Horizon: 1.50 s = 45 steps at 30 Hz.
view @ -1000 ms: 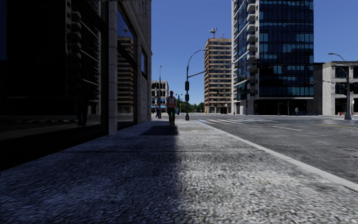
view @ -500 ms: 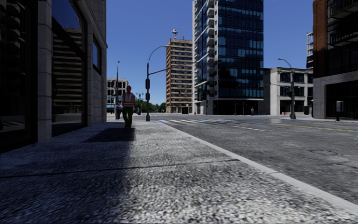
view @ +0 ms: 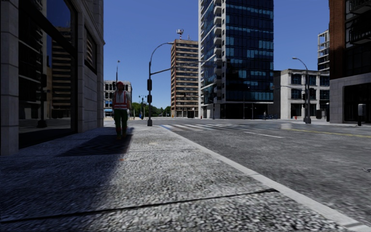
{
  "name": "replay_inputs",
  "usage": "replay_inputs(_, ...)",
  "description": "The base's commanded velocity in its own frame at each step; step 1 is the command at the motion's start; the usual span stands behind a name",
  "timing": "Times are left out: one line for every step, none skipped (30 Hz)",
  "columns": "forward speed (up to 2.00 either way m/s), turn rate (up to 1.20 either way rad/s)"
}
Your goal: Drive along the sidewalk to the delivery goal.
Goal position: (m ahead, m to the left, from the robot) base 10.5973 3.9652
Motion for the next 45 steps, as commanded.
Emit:
replay_inputs(1.97,0.0)
replay_inputs(1.97,0.0)
replay_inputs(1.97,0.0)
replay_inputs(1.98,0.0)
replay_inputs(2.0,0.0)
replay_inputs(2.0,0.0)
replay_inputs(1.99,0.0)
replay_inputs(1.99,0.0)
replay_inputs(1.99,0.0)
replay_inputs(1.99,0.0)
replay_inputs(1.99,0.08)
replay_inputs(1.99,0.08)
replay_inputs(1.98,0.15)
replay_inputs(1.89,0.18)
replay_inputs(1.8,0.19)
replay_inputs(1.76,0.19)
replay_inputs(1.75,0.19)
replay_inputs(1.74,0.19)
replay_inputs(1.74,0.19)
replay_inputs(1.74,0.19)
replay_inputs(1.74,0.19)
replay_inputs(1.74,0.19)
replay_inputs(1.74,0.19)
replay_inputs(1.74,0.19)
replay_inputs(1.74,0.19)
replay_inputs(1.74,0.19)
replay_inputs(1.73,0.19)
replay_inputs(1.73,0.19)
replay_inputs(1.73,0.19)
replay_inputs(1.73,0.19)
replay_inputs(1.73,0.19)
replay_inputs(1.71,0.19)
replay_inputs(1.66,0.19)
replay_inputs(1.62,0.19)
replay_inputs(1.61,0.19)
replay_inputs(1.6,0.2)
replay_inputs(1.6,0.21)
replay_inputs(1.6,0.22)
replay_inputs(1.6,0.22)
replay_inputs(1.6,0.22)
replay_inputs(1.6,0.22)
replay_inputs(1.6,0.23)
replay_inputs(1.6,0.23)
replay_inputs(1.59,0.24)
replay_inputs(1.59,0.24)
